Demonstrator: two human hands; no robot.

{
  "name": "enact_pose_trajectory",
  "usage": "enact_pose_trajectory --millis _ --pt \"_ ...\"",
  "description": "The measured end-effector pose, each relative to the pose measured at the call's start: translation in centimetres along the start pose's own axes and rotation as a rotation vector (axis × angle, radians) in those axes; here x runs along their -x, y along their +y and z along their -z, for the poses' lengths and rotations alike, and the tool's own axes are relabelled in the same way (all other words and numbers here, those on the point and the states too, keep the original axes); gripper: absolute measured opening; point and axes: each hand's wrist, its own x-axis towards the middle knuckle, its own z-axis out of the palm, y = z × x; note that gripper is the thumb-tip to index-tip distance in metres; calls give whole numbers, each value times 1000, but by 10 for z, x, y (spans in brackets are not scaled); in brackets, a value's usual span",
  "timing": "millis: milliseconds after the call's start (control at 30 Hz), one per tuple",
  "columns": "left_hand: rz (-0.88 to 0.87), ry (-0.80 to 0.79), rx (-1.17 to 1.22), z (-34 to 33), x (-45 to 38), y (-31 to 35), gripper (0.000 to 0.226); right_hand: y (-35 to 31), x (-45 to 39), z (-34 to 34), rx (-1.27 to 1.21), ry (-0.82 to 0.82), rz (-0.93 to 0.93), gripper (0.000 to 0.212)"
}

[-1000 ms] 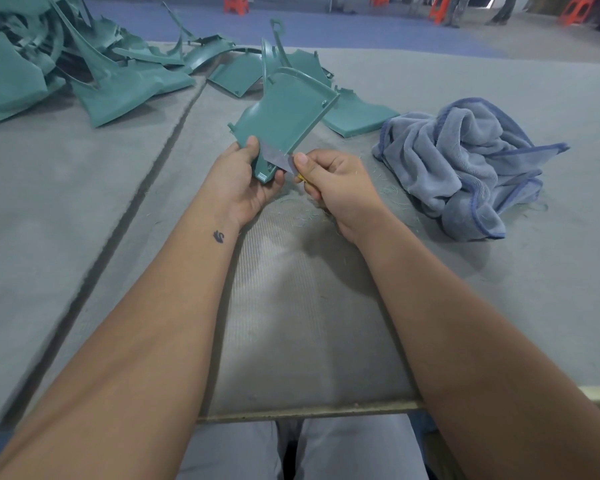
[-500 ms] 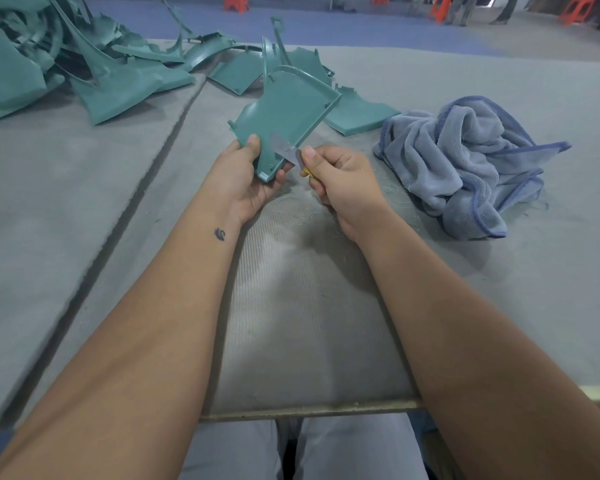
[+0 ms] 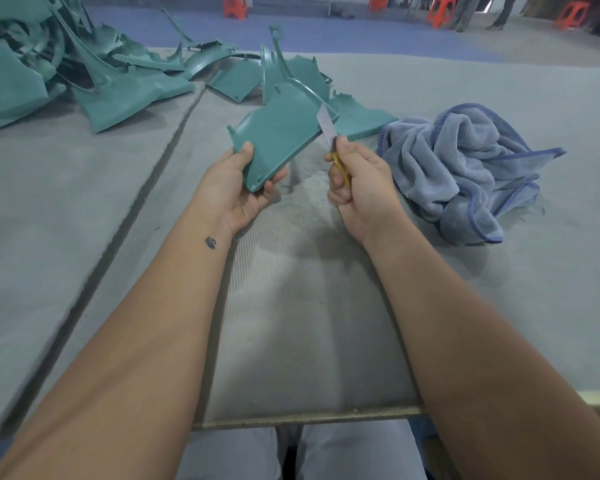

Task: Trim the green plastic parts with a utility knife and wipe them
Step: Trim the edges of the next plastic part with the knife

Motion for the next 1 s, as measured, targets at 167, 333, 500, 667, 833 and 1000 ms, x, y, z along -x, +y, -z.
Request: enact_pose_trajectory --millis 167,333,500,667,833,1000 --pt "9 -22 29 2 -1 0 17 -3 6 -2 45 15 22 13" --pt "21 -16 78 4 0 0 19 -12 2 4 -314 220 -14 20" --pt "21 -18 126 5 1 2 19 -13 8 2 41 248 55 15" --pt "33 -41 122 4 1 3 22 -15 3 -3 147 261 28 47" --pt "-4 -50 37 3 -1 0 11 -11 5 3 210 257 95 37" --pt "38 -22 111 4 -5 0 18 -12 5 6 253 274 117 20"
